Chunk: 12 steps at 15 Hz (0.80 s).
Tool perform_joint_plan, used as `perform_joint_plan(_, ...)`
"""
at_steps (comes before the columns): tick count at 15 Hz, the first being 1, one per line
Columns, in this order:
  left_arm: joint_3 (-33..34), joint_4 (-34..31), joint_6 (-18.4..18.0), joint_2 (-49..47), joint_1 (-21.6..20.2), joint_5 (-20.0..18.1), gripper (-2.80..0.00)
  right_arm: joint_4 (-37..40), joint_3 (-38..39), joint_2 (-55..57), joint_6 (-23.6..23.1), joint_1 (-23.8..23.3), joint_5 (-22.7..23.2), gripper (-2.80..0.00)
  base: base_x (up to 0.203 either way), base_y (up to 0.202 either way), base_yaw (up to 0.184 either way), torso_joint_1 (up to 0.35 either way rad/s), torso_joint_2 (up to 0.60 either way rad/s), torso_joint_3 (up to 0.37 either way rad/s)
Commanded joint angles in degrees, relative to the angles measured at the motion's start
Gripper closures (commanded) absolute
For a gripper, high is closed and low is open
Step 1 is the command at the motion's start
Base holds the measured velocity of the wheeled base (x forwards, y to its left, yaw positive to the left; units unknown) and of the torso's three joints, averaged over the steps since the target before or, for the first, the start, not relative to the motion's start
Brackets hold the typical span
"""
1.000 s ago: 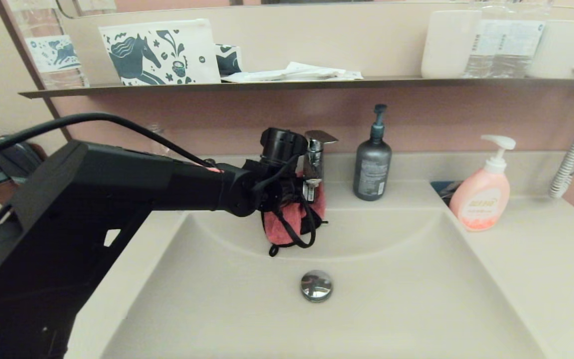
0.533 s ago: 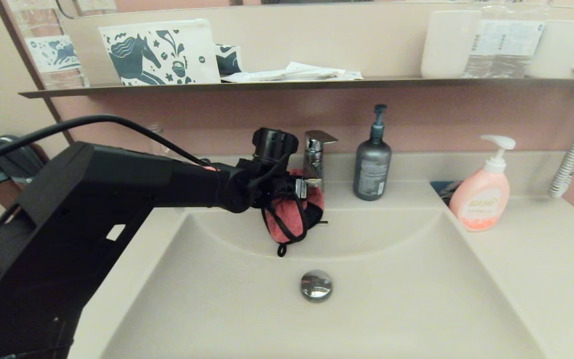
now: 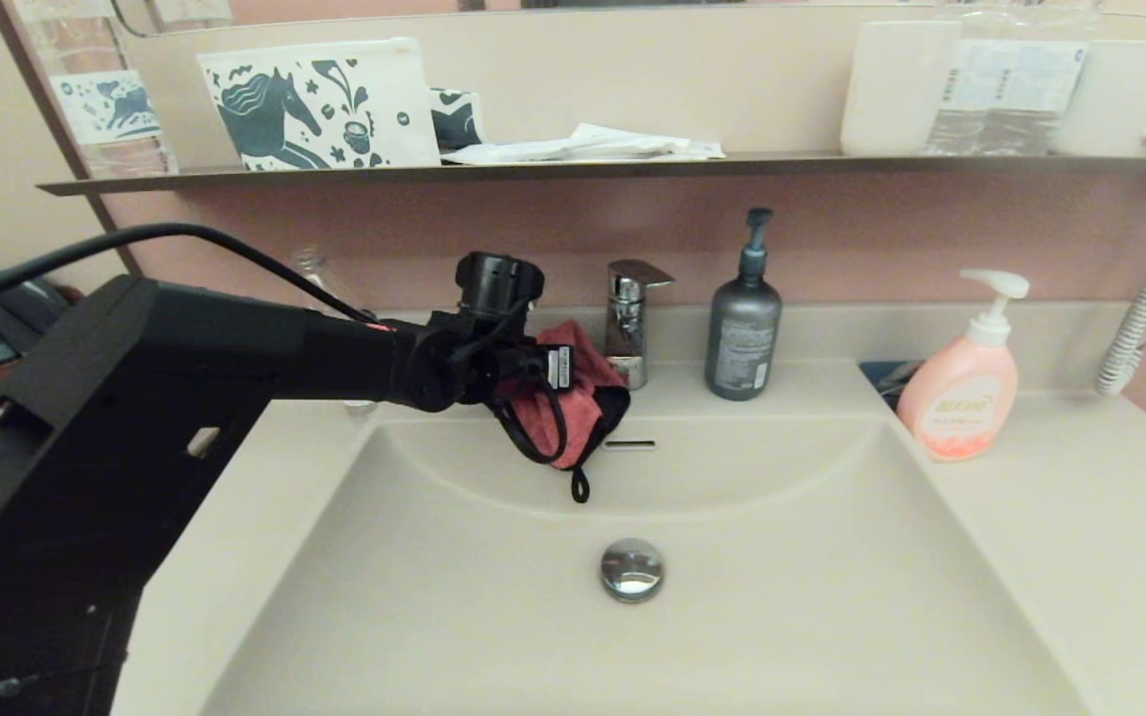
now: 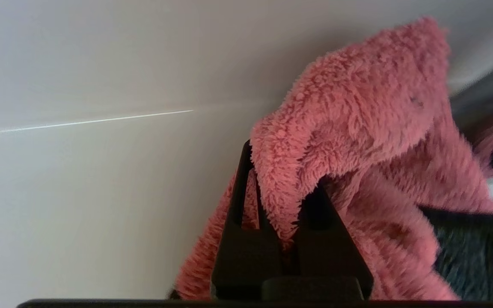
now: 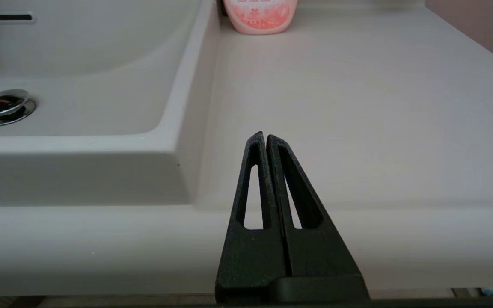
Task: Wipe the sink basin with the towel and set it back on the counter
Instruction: Wipe the sink
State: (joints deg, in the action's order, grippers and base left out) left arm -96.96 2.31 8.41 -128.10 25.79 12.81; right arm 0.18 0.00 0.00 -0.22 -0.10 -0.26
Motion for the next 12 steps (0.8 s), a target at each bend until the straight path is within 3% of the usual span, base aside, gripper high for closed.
perform_joint_plan(1, 1.83, 0.13, -0.66, 1.44, -2.51, -0.90, 0.00, -0.01, 0.00, 0.09, -0.04, 0.01, -0.01, 0.00, 0.000, 0.000, 0.000, 0.000, 0.00, 0.000)
perform_joint_plan(6, 8.90, 0.76, -2.94, 6.04, -8.16, -3.94, 0.00, -0.01, 0.00, 0.09, -0.04, 0.01, -0.01, 0.00, 0.000, 0.000, 0.000, 0.000, 0.00, 0.000)
perform_joint_plan(12, 16.75, 3.70, -5.72, 9.03, -11.24, -5.39, 0.00, -0.01, 0.00, 0.09, -0.04, 0.01, -0.01, 0.00, 0.000, 0.000, 0.000, 0.000, 0.00, 0.000)
